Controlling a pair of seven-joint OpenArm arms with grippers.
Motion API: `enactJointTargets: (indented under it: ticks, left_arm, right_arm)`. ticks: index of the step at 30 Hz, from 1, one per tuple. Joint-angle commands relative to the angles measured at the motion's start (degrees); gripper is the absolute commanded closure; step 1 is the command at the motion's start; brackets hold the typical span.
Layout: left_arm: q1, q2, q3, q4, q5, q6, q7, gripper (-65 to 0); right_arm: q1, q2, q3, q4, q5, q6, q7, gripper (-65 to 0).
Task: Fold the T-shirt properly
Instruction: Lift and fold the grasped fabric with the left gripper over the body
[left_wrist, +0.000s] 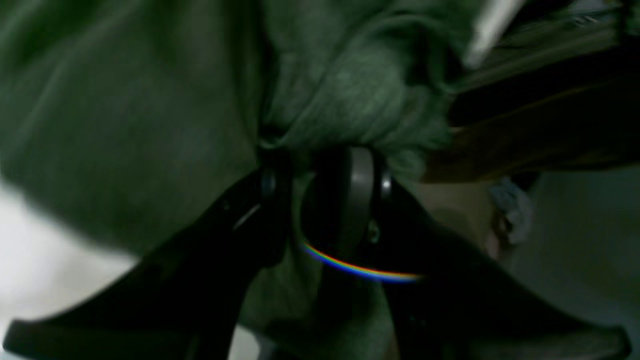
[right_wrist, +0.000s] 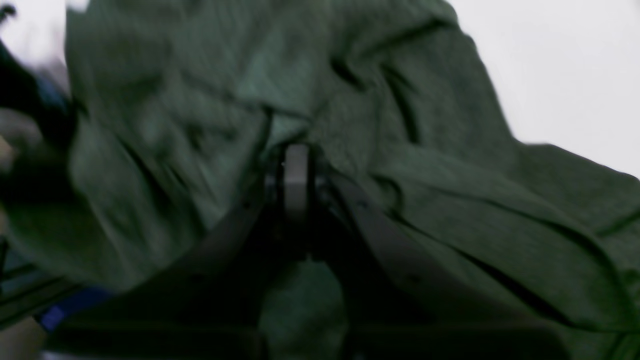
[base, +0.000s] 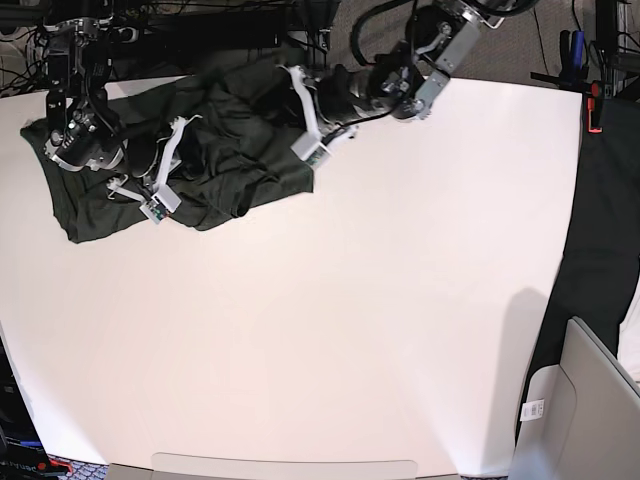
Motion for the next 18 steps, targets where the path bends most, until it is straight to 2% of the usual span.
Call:
enactJointTargets:
  ticks: [1, 5, 11, 14, 18]
  left_arm:
    - [-1.14, -0.04, 0.1, 1.8, -0.76, -0.54, -2.1, -13.7]
    - [-1.67, -0.39, -0.25, 1.09, -0.5, -0.54, -2.19, -13.7]
    - [-2.81, -0.48, -0.25, -1.37, 3.81, -0.45, -1.83, -14.0]
    - [-2.81, -0.48, -0.25, -1.63, 4.69, -0.37, -2.01, -17.6]
    - [-2.81, 0.31, -0.34, -4.09, 8.91, -0.37, -2.19, -21.6]
  right_arm:
    - [0.59, 0.81, 0.49, 0.95, 0.82, 0.32, 0.82, -0.2]
    - [0.59, 0.81, 0.49, 0.95, 0.82, 0.32, 0.82, -0.2]
    - [0.68, 0.9, 0.49, 0.86, 0.82, 0.32, 0.73, -0.2]
    - [0.77, 0.9, 0.49, 0.86, 0.82, 0.32, 0.73, -0.2]
    - [0.68, 0.81, 0.49, 0.86, 0.82, 0.32, 0.73, -0.2]
